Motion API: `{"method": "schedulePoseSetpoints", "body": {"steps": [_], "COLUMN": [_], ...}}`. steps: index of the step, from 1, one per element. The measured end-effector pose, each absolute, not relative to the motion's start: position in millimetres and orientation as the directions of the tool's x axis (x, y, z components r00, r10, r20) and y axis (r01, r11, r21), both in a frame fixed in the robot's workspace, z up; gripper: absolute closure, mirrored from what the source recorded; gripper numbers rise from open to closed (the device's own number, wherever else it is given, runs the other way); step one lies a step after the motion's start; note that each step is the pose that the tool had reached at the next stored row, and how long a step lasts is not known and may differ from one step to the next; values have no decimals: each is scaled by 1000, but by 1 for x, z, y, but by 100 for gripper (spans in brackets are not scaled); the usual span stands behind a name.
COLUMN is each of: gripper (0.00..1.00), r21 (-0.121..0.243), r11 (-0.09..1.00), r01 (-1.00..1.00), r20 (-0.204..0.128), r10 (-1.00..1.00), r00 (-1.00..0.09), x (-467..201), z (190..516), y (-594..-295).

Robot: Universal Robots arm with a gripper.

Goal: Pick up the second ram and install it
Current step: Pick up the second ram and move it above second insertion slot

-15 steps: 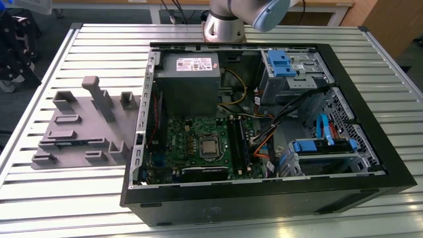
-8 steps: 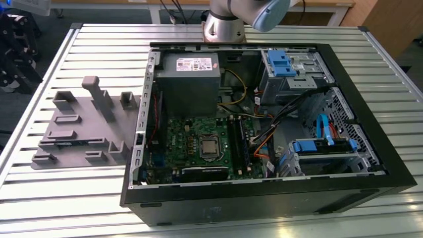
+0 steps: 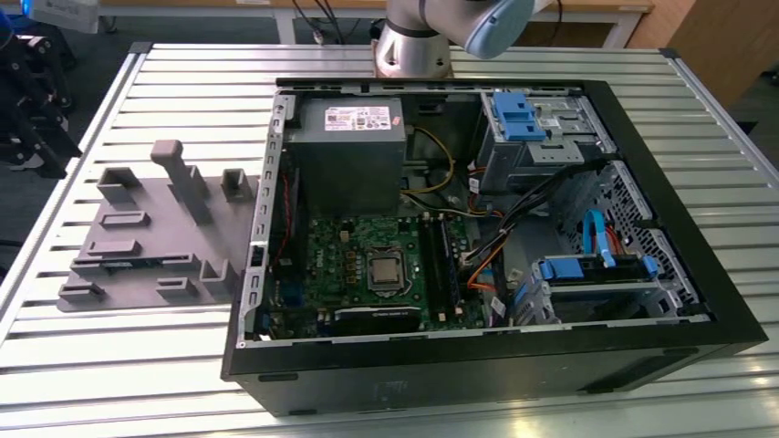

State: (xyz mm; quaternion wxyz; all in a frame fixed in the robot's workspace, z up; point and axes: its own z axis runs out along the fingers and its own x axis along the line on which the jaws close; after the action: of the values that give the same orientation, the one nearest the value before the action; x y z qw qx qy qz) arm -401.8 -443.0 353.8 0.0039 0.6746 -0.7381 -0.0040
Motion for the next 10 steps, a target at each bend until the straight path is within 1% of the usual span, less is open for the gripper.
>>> {"method": "schedulePoseSetpoints", "body": {"steps": [10], "gripper": [64], "r21": [13], "r11": [89], "r01": [-996], "r20": [1], "r10": [-996], "r00": [-89], "x": [-402], "z": [351], "y": [-443]}}
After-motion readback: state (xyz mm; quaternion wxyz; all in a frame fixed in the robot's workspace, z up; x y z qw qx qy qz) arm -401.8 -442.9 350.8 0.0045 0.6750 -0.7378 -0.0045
